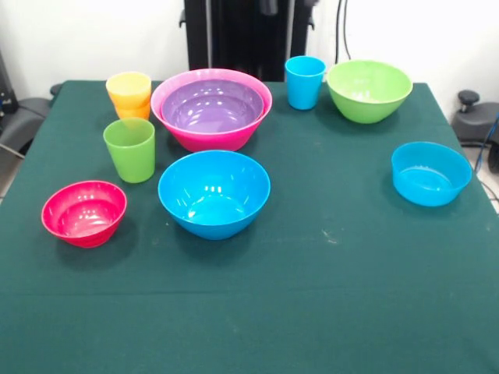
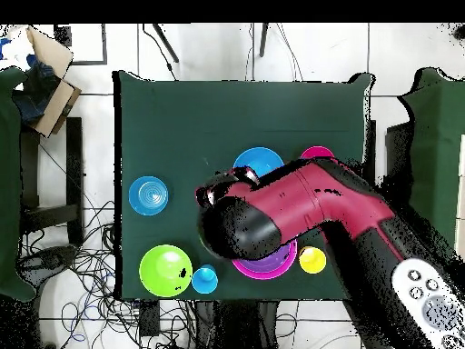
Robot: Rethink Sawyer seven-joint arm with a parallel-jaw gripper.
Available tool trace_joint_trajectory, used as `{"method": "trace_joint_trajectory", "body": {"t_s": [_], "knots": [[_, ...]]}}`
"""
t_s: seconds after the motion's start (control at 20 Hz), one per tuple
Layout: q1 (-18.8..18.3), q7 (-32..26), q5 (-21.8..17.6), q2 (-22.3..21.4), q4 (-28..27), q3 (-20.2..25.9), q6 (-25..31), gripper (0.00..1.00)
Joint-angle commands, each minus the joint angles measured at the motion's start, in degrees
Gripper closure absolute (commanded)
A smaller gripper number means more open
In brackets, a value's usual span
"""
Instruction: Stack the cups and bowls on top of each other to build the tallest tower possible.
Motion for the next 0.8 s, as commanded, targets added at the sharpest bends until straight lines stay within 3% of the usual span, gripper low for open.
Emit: {"method": "trace_joint_trajectory", "body": {"t_s": [0.05,0.4,0.8], "knots": [[8.3,-5.6,-3.3,9.4,-16.7,-11.0,11.6,0.0],[14.9,-5.1,-3.7,14.4,-25.1,-15.1,14.6,0.0],[15.2,-4.8,-2.1,18.6,-25.8,-17.3,11.5,0.0]]}}
